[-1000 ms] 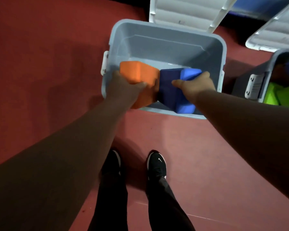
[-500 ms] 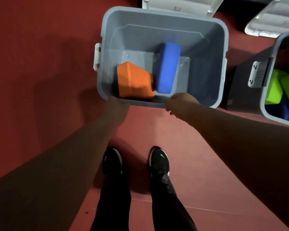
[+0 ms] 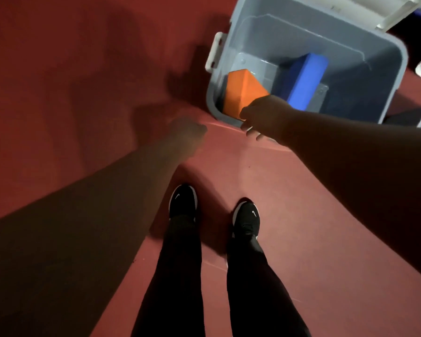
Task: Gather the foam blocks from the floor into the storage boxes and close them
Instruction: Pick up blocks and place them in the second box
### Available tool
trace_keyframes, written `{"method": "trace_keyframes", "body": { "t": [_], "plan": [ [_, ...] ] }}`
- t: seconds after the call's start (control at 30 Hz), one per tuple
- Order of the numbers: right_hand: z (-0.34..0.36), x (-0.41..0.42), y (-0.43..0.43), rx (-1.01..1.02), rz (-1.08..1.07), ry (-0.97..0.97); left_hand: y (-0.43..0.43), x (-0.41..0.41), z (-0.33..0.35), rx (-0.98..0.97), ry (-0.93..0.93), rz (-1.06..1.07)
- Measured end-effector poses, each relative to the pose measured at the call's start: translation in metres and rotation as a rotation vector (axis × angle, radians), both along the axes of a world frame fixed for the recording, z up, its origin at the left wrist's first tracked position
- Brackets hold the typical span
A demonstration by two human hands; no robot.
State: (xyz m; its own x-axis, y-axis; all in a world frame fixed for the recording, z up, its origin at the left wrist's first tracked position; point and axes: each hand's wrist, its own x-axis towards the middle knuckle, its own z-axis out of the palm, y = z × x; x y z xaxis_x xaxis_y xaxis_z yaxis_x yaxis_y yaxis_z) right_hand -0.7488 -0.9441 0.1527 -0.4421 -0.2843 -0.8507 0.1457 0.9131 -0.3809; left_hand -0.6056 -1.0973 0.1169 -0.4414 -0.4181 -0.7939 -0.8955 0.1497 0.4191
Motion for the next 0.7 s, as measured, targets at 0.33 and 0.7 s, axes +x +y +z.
{"method": "trace_keyframes", "body": {
  "t": [0.33,0.7],
  "plan": [
    [0.017,0.077,-0.138,-0.07,0.092,-0.131,-0.105,0.119,0.007,-0.027,0.082,0.484],
    [0.062,0.233,-0.202,-0.167,0.657,-0.102,-0.092,0.309,0.092,-0.22,0.142,0.864]
  ]
}}
